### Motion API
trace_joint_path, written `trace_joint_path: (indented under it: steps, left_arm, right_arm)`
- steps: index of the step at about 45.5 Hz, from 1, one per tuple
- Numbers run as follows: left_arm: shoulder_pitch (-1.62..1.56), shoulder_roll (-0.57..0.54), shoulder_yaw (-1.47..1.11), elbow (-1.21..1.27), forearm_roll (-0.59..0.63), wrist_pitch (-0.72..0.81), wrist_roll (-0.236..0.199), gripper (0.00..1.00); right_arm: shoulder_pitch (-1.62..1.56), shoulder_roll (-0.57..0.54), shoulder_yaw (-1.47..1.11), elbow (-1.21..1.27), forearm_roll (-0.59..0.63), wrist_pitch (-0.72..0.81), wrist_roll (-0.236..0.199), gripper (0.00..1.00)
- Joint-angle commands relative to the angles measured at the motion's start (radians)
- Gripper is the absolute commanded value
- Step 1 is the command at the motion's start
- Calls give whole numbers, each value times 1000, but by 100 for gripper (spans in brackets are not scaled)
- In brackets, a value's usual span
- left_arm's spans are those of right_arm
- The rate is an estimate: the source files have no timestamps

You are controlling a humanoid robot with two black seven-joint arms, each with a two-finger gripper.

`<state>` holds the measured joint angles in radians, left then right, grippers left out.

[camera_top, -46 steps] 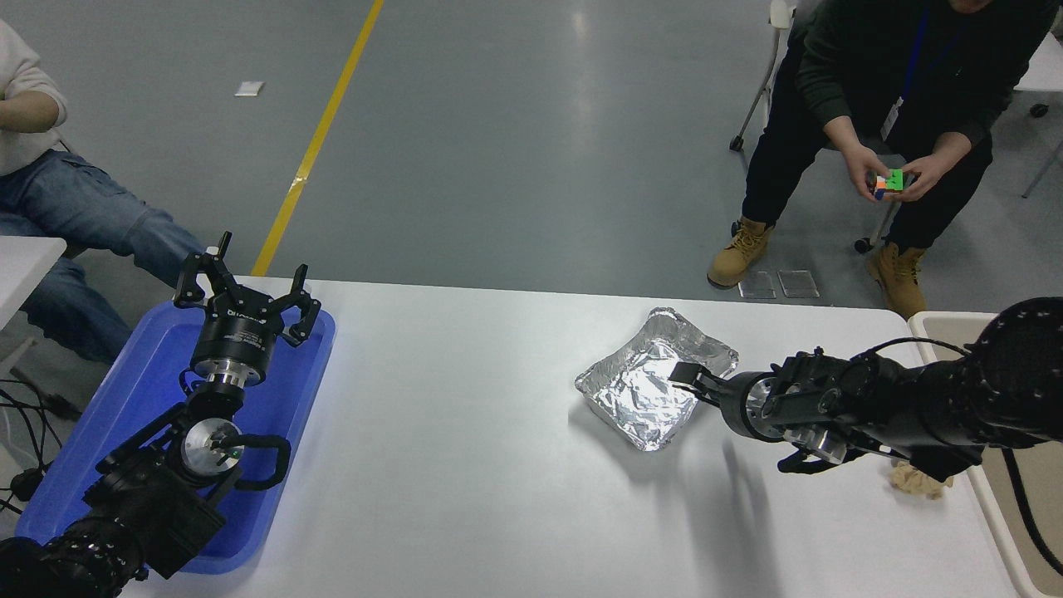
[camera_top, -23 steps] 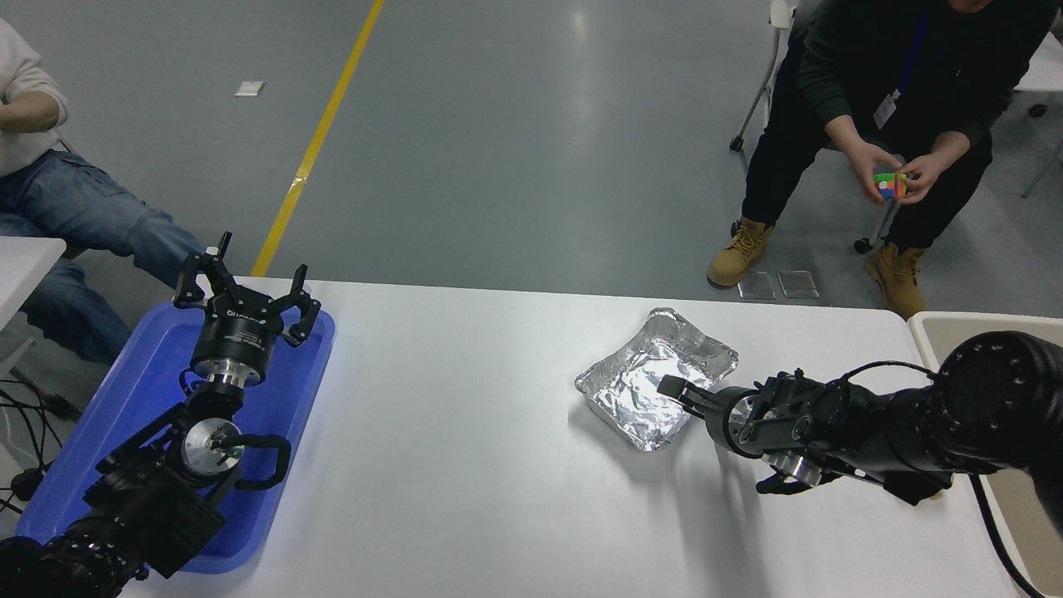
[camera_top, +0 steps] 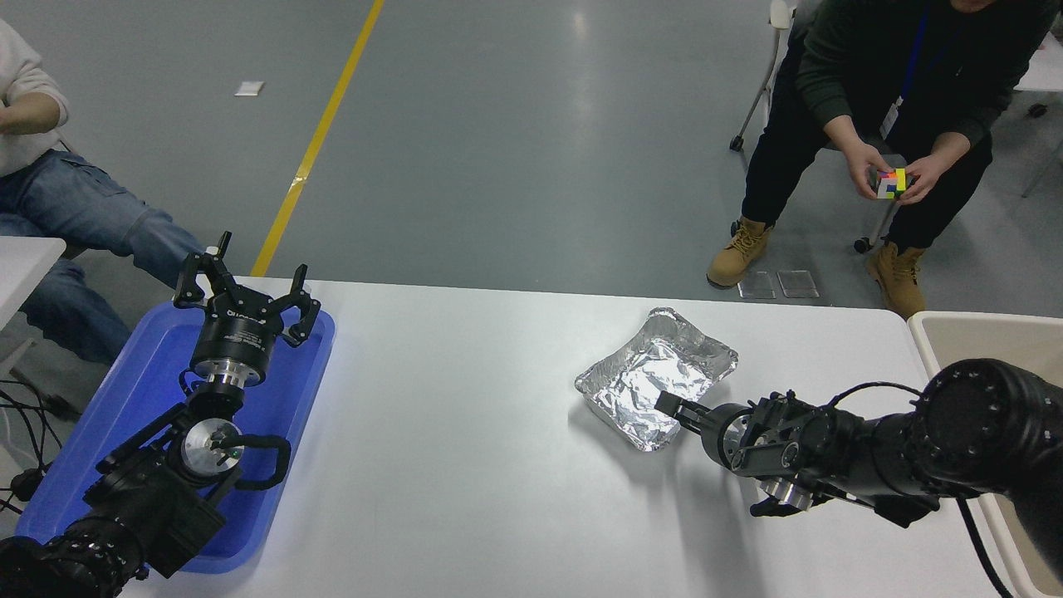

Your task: Pick up foil plate and place in dustbin

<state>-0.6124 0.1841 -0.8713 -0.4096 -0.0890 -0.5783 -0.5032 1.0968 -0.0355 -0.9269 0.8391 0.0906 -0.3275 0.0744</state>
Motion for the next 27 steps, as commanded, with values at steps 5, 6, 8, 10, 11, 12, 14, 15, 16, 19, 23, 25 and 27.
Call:
trace_joint_path:
  steps: [5,6,8,10,11,12,14,15,16,19,23,25,27]
  left_arm:
    - [-1,0,0,0,0,0,0,100]
    - [-1,0,0,0,0,0,0,100]
    - [-1,0,0,0,0,0,0,100]
    - [0,0,0,0,0,0,0,100]
    - [-1,0,0,0,0,0,0,100]
    - [0,0,0,0,0,0,2,100]
    - [0,0,0,0,0,0,0,100]
    - [-1,0,0,0,0,0,0,100]
    - [0,0,0,0,0,0,0,100]
    - [-1,0,0,0,0,0,2,100]
    - [-1,0,0,0,0,0,0,100]
    - [-1,0,0,0,0,0,0,100]
    - [-1,0,0,0,0,0,0,100]
  right_arm:
    - [-17,9,0,-8,-77,-19,2,43]
    - [-17,9,0,-8,-78,-19,2,42]
    - [-17,9,0,-8,-78,-19,2,41]
    - [-17,9,0,-8,-80,-21,4,36]
    - [-17,11,0,-8,-80,-19,4,35]
    - [-18,11,0,-8,-81,-19,4,35]
    - [-17,11,0,-8,-83,-19,4,34]
    - [-18,11,0,-8,-83,-19,4,34]
    - [-18,11,0,-8,-83,-19,4,34]
    - [-18,11,-1,-8,-83,-19,4,27]
    - [-21,11,-1,-6,-84,-19,4,15]
    - [-23,12,-1,-8,-84,-19,4,11]
    - [-25,12,-1,-8,-84,-19,4,6]
